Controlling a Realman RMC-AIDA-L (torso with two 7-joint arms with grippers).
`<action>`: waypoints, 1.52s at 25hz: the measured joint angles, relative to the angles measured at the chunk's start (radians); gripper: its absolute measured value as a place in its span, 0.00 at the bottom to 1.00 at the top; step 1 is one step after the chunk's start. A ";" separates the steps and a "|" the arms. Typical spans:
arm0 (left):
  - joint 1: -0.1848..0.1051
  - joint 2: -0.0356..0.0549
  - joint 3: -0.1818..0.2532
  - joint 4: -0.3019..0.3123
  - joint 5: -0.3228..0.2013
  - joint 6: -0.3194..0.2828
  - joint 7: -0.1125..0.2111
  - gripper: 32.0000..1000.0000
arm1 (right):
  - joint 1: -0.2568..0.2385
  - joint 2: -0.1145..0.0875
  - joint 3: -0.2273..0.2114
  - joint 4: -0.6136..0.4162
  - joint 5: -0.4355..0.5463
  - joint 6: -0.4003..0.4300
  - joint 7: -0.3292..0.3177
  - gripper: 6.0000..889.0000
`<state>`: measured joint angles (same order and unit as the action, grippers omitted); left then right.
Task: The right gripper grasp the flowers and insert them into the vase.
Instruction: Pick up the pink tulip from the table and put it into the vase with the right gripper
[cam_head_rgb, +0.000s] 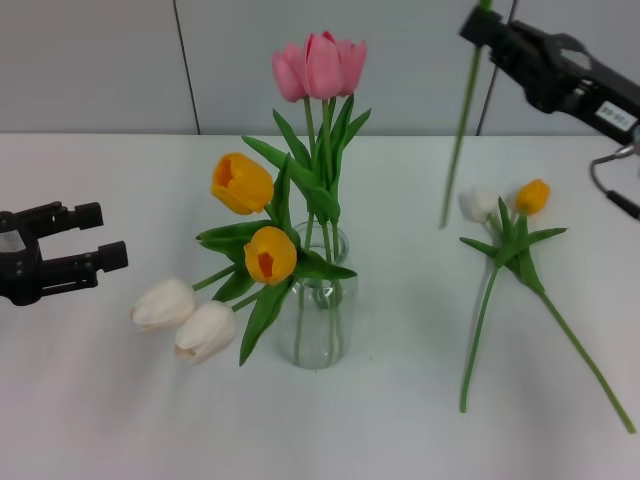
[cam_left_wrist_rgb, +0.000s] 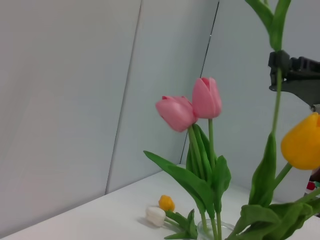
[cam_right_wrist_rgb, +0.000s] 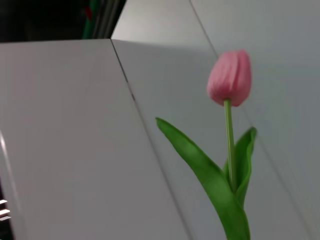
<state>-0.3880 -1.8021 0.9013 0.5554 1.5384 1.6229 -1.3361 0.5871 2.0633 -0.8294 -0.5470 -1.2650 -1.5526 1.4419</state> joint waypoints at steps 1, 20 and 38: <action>-0.001 -0.0019 0.000 0.002 0.000 0.000 0.001 0.82 | 0.018 0.000 0.000 0.027 0.000 -0.010 -0.001 0.04; -0.014 -0.0343 0.001 0.034 0.005 -0.009 0.003 0.82 | 0.260 0.017 -0.081 0.313 0.004 0.084 -0.257 0.04; -0.050 -0.0653 0.003 0.031 0.008 -0.011 -0.002 0.82 | 0.292 0.017 -0.099 0.398 0.002 0.192 -0.373 0.04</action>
<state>-0.4378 -1.8674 0.9043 0.5866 1.5462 1.6122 -1.3384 0.8790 2.0801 -0.9282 -0.1487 -1.2629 -1.3607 1.0691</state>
